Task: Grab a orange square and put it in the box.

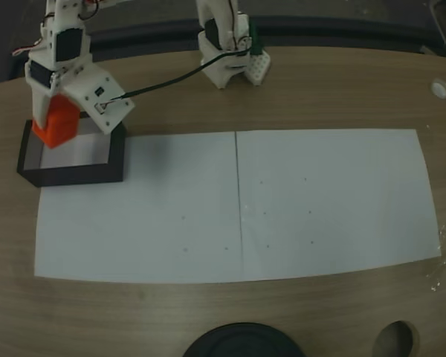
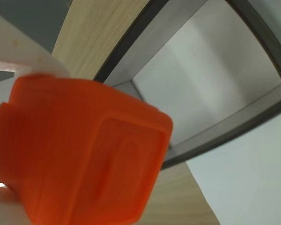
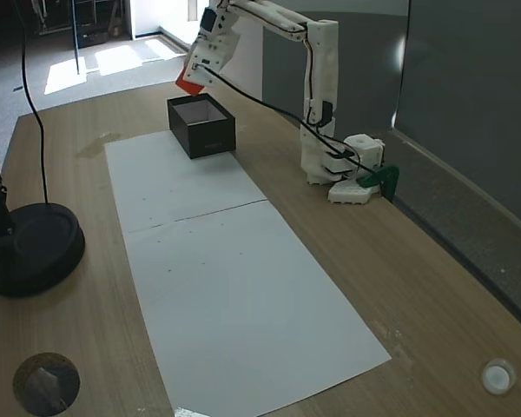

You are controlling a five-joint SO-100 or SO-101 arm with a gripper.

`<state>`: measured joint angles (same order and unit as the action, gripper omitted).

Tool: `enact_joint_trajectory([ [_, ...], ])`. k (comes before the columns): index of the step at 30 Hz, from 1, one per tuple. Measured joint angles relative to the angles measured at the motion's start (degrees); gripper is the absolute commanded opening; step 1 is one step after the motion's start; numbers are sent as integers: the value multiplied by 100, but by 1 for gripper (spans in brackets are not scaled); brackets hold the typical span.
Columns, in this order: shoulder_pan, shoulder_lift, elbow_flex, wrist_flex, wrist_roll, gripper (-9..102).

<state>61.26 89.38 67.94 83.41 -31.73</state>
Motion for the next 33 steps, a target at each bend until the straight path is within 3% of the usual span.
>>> enact_joint_trajectory([
  [11, 185, -1450, -9, -79, -97, 12],
  [18, 202, -1670, -9, -79, 193, 39],
  [21, 176, -1670, -9, -79, 281, 43],
  [24, 88, -1538, -9, -70, 281, 39],
  [27, -220, -914, -9, 149, 431, 27],
  [30, -589, 97, -114, 554, 1011, 12],
  [33, -1371, 1433, -334, 914, 1696, 5],
])
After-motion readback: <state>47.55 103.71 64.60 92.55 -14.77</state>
